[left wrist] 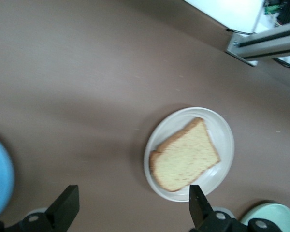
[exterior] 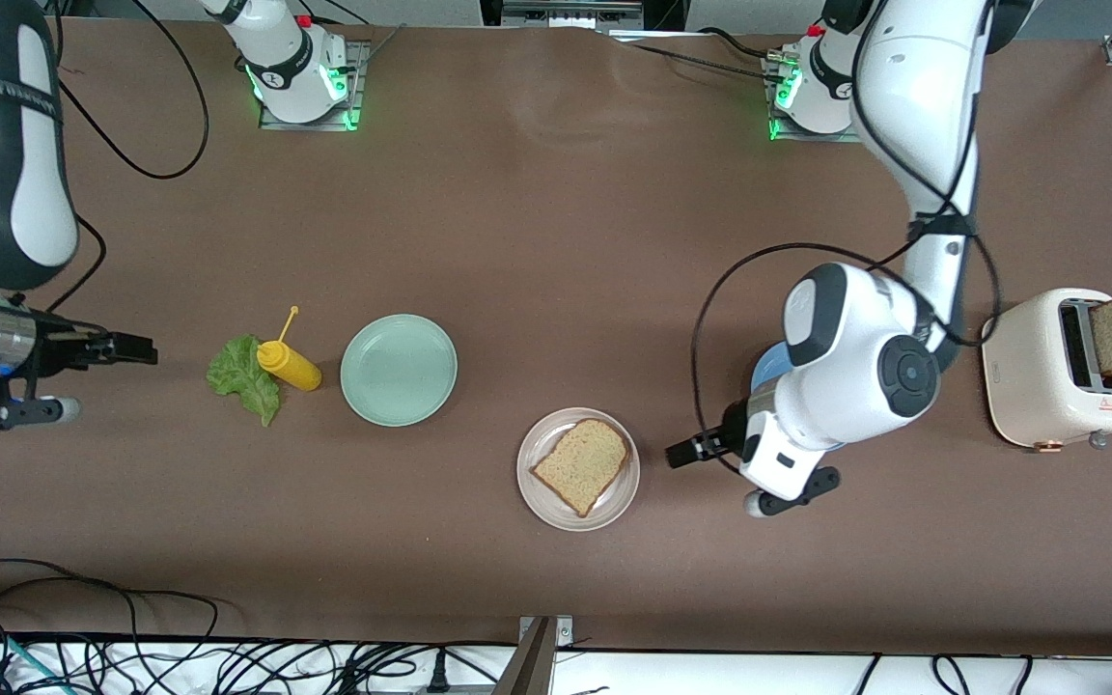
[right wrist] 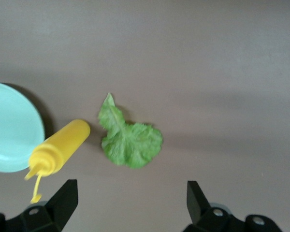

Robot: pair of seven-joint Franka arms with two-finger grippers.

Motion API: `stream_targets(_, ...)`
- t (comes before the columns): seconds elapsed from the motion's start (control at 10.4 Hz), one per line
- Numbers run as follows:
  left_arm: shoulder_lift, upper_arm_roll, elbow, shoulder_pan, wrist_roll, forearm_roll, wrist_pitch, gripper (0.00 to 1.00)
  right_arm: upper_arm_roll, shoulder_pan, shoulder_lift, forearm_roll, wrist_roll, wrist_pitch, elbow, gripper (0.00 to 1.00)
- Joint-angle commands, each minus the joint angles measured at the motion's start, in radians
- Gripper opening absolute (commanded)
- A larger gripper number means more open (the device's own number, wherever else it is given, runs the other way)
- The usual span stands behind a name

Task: Make sandwich on beige plate with both arms
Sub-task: 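Retract the left gripper while the right gripper reaches the lettuce leaf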

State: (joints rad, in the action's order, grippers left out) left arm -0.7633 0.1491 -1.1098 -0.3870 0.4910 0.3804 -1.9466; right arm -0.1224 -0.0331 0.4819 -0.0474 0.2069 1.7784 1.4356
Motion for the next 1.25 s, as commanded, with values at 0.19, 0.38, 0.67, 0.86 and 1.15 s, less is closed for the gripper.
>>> stream_targets(0.19,0.152,0.040,-0.012,0.080,-0.009,-0.220,0.162,1.00,0.020,0.007,-0.018,-0.019,0.080,0.267,0.231,1.00)
stream_targets(0.38,0.205,0.040,-0.010,0.123,-0.090,-0.331,0.233,1.00,0.023,0.007,-0.014,-0.019,0.118,0.395,0.317,1.00)
stream_targets(0.67,0.307,0.040,-0.004,0.195,-0.302,-0.368,0.362,1.00,0.058,0.007,0.006,-0.019,0.135,0.602,0.440,1.00)
stream_targets(0.86,0.340,0.035,-0.015,0.247,-0.331,-0.360,0.390,1.00,0.073,0.010,0.000,-0.019,0.140,0.673,0.518,1.00)
stream_targets(1.15,0.338,0.032,-0.033,0.325,-0.463,-0.333,0.385,1.00,0.075,0.035,0.007,-0.019,0.224,0.792,0.584,1.00)
